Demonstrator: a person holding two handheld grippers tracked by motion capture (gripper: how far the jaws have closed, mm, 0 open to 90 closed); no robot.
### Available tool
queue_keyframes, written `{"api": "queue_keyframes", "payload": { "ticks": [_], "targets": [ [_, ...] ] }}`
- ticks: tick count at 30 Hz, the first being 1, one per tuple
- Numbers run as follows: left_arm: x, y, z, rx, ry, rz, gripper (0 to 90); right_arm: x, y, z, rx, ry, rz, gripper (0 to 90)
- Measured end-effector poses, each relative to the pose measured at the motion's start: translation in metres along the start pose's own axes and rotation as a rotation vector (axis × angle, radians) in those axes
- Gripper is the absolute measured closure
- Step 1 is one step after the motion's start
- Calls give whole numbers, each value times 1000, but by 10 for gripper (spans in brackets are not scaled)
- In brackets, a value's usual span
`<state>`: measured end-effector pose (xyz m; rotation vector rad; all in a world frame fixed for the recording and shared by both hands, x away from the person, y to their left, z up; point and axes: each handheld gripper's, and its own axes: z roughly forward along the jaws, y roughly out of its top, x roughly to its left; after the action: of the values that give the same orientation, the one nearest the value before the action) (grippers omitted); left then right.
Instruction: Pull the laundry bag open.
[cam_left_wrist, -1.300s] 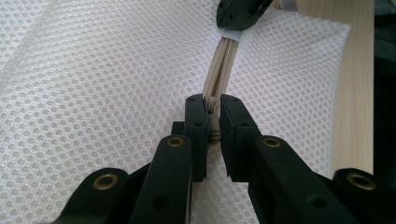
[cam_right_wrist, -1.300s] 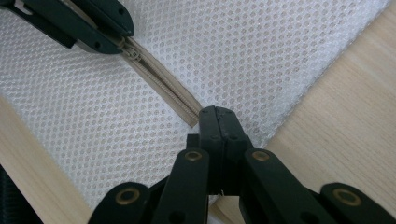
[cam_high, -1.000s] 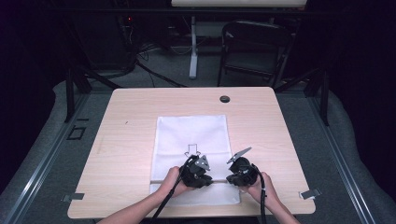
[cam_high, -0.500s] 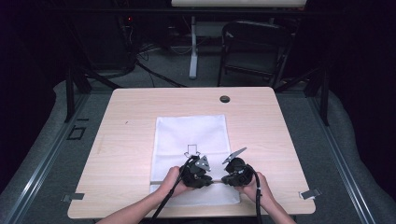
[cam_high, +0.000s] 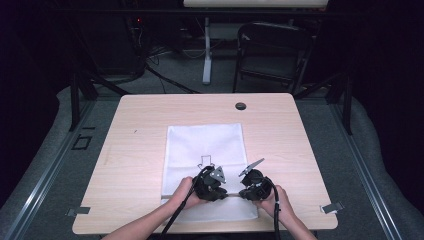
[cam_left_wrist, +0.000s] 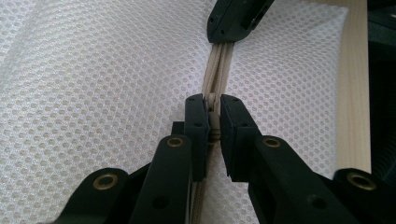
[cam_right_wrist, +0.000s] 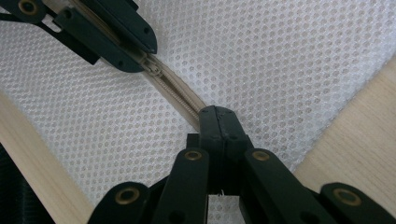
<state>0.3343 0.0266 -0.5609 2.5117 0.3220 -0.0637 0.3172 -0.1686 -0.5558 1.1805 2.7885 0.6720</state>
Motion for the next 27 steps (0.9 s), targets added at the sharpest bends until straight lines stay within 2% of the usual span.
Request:
{"api": "queue_keyframes", "payload": {
  "ticks": [12, 19, 27],
  "targets": [
    [2, -2, -4, -7, -16, -8, 818, 2, 0, -1, 10, -15, 1, 900],
    [0, -3, -6, 3, -11, -6, 817, 3, -1, -1, 9, -12, 5, 900],
    [3, -12, -12, -3, -19, -21, 817, 1, -2, -2, 12, -13, 3, 900]
  ]
}}
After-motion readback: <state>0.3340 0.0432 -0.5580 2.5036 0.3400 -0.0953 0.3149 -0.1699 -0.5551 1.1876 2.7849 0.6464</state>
